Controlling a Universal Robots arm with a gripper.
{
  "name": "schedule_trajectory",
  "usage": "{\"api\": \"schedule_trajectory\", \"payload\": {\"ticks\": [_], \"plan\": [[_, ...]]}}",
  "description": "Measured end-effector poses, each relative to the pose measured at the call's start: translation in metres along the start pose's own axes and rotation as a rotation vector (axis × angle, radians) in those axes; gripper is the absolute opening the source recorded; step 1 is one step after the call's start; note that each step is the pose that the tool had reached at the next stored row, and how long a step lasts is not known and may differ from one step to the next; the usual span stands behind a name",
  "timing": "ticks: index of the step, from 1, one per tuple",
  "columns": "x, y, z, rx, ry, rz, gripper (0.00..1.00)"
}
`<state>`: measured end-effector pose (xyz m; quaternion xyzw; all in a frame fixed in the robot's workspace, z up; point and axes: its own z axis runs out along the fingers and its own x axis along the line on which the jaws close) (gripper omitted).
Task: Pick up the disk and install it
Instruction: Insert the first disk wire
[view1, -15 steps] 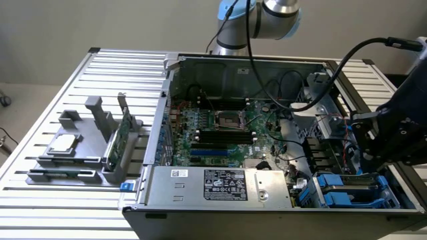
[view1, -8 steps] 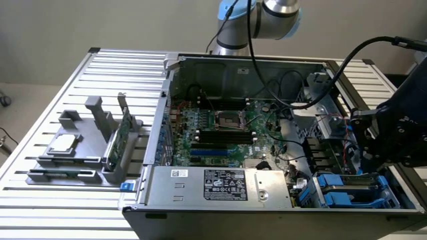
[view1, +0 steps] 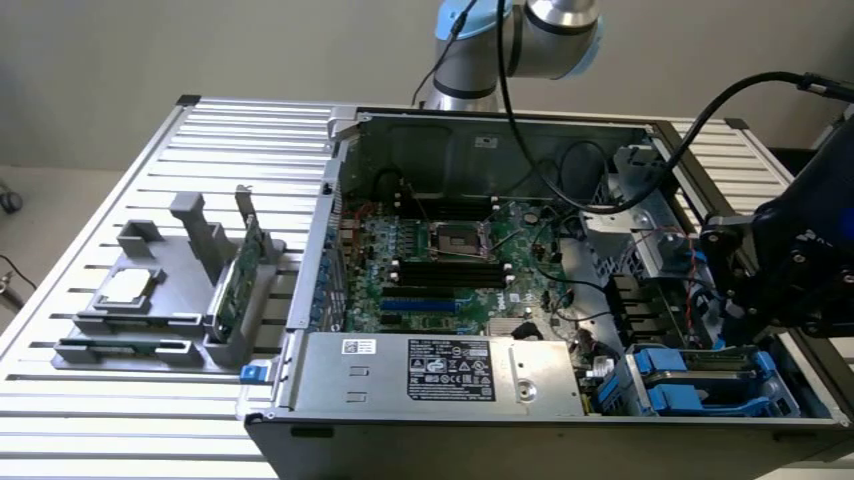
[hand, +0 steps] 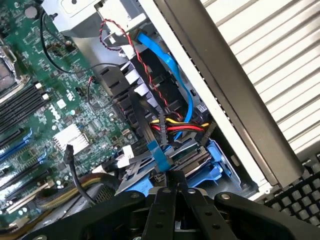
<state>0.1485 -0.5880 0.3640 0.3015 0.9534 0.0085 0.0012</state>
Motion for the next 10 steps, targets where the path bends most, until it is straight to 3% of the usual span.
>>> {"api": "schedule_trajectory", "payload": {"ticks": [10], "plan": [[-0.008,0.0102,0.0002,0.0025,-0.0027,0.048,0.11]]}}
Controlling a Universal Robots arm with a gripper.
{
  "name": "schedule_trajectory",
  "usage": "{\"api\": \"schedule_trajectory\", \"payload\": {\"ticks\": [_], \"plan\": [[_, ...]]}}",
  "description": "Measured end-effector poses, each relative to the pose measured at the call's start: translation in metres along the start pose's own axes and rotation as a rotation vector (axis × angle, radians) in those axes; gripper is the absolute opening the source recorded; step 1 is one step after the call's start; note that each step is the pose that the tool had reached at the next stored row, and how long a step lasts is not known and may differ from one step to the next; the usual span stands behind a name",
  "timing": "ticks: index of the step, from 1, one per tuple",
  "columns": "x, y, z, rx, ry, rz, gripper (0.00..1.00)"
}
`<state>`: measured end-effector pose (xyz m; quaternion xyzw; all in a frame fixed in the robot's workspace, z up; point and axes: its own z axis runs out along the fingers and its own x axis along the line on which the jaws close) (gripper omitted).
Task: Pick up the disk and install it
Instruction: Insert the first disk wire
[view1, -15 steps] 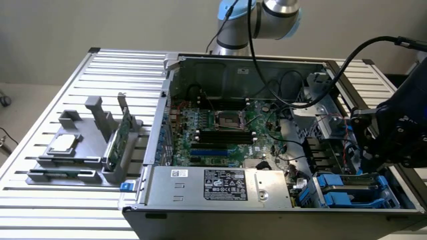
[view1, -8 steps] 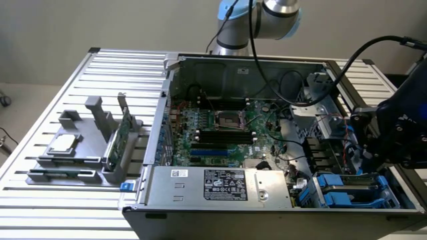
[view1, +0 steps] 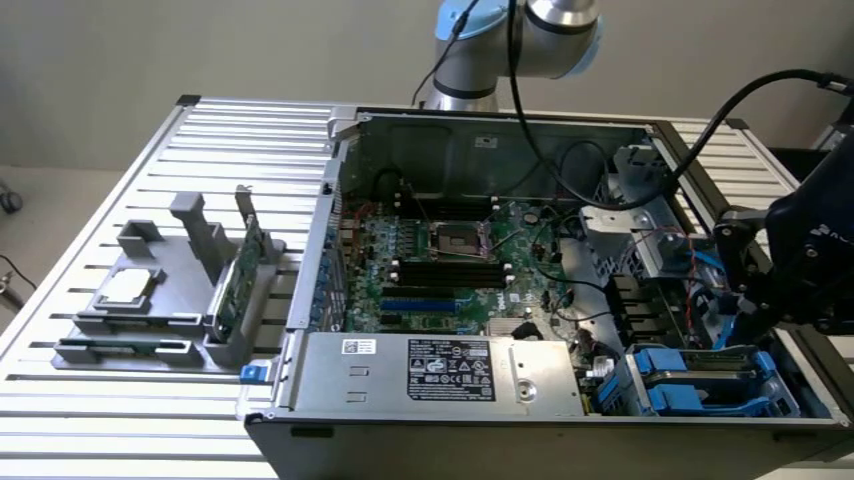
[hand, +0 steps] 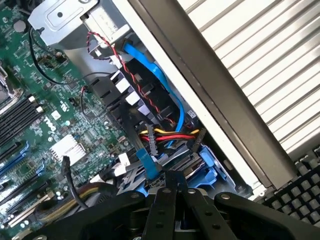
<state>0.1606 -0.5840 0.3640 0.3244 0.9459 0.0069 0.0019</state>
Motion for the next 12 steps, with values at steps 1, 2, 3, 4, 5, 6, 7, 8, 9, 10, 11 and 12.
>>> {"api": "schedule_trajectory", "payload": {"ticks": [1,2,3,4,5,6,7,8,9,10,11,12], "plan": [[-0.0010,0.0013,0.0000,0.0002,-0.0002,0.004,0.11],[-0.0016,0.0021,0.0000,0.0002,-0.0003,0.009,0.11],[-0.0021,0.0027,0.0001,0.0002,-0.0004,0.015,0.11],[-0.0024,0.0032,0.0000,0.0003,-0.0006,0.023,0.11],[-0.0026,0.0035,0.0001,0.0003,-0.0007,0.031,0.11],[-0.0029,0.0038,0.0001,0.0003,-0.0008,0.041,0.11],[-0.0031,0.0041,0.0001,0.0003,-0.0010,0.051,0.11],[-0.0033,0.0044,0.0002,0.0003,-0.0011,0.060,0.11],[-0.0035,0.0047,0.0003,0.0003,-0.0013,0.070,0.11],[-0.0038,0.0050,0.0003,0.0003,-0.0014,0.079,0.11],[-0.0041,0.0053,0.0004,0.0003,-0.0015,0.088,0.11],[-0.0044,0.0056,0.0005,0.0003,-0.0016,0.097,0.11]]}}
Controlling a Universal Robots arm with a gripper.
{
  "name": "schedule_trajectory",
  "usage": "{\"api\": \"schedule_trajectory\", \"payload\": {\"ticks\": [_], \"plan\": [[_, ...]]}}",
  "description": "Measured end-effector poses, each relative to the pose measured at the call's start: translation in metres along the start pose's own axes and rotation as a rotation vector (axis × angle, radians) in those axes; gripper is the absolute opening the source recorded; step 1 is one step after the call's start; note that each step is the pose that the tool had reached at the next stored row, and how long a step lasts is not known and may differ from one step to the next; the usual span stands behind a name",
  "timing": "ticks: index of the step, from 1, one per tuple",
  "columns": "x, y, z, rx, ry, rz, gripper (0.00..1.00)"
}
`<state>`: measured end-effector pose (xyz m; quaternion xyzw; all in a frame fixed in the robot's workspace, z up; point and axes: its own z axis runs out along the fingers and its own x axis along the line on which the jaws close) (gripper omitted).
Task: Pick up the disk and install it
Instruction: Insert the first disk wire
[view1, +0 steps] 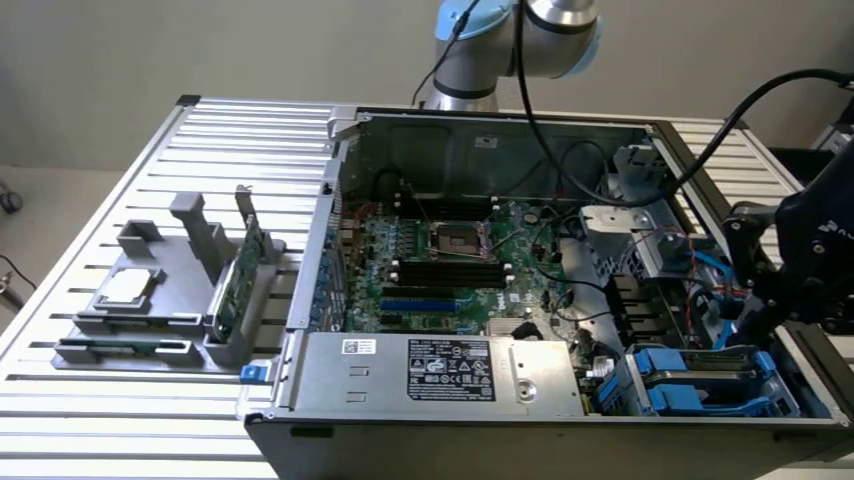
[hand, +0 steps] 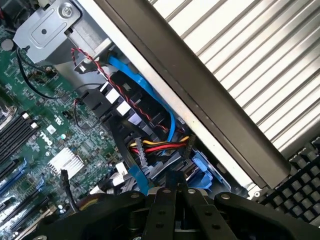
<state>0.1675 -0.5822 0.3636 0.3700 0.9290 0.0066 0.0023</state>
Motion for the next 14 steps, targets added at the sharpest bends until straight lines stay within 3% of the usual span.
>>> {"api": "schedule_trajectory", "payload": {"ticks": [14], "plan": [[-0.0030,0.0030,0.0014,-0.0001,-0.0019,0.132,0.20]]}}
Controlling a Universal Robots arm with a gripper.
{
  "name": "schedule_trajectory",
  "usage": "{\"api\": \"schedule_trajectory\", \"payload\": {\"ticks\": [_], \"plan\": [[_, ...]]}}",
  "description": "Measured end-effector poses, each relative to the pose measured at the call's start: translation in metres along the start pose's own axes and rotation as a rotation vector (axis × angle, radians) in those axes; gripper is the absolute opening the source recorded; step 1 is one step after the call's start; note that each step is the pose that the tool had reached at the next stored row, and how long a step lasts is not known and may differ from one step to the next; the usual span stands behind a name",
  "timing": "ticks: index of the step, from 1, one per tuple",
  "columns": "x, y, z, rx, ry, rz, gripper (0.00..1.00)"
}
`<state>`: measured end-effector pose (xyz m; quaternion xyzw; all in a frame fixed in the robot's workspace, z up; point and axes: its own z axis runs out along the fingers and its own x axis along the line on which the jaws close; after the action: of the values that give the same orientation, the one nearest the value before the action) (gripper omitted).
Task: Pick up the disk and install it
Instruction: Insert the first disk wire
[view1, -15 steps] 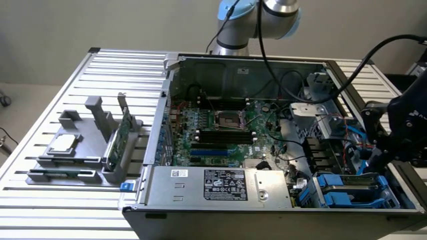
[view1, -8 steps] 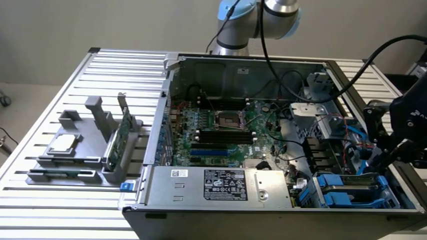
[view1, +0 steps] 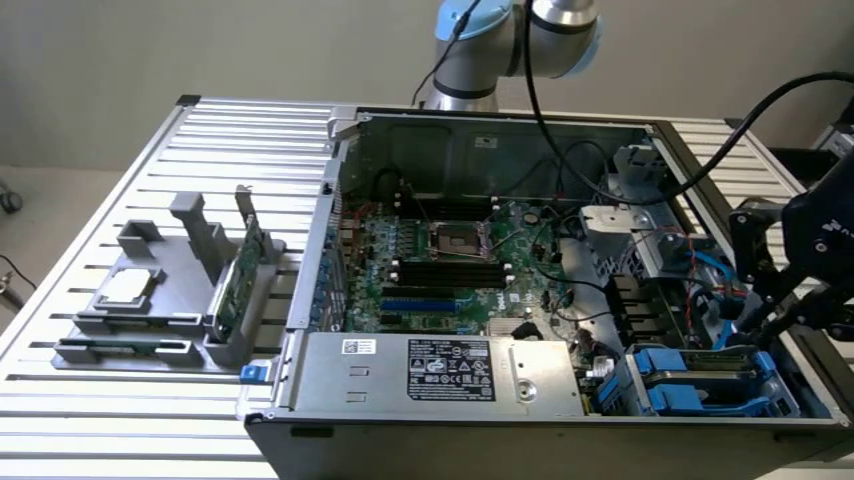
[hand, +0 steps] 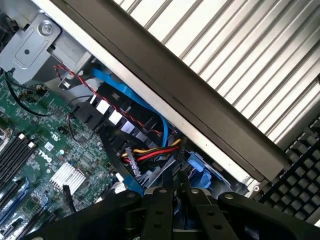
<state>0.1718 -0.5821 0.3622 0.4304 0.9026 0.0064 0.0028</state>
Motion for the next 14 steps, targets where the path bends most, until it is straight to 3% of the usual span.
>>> {"api": "schedule_trajectory", "payload": {"ticks": [1,2,7,14], "plan": [[0.0000,0.0000,0.0002,-0.0001,0.0000,0.012,0.20],[0.0000,0.0001,0.0004,-0.0001,-0.0002,0.025,0.26],[-0.0008,0.0009,0.0027,-0.0002,-0.0009,0.077,0.26],[-0.0041,0.0050,0.0080,-0.0001,-0.0013,0.098,0.26]]}}
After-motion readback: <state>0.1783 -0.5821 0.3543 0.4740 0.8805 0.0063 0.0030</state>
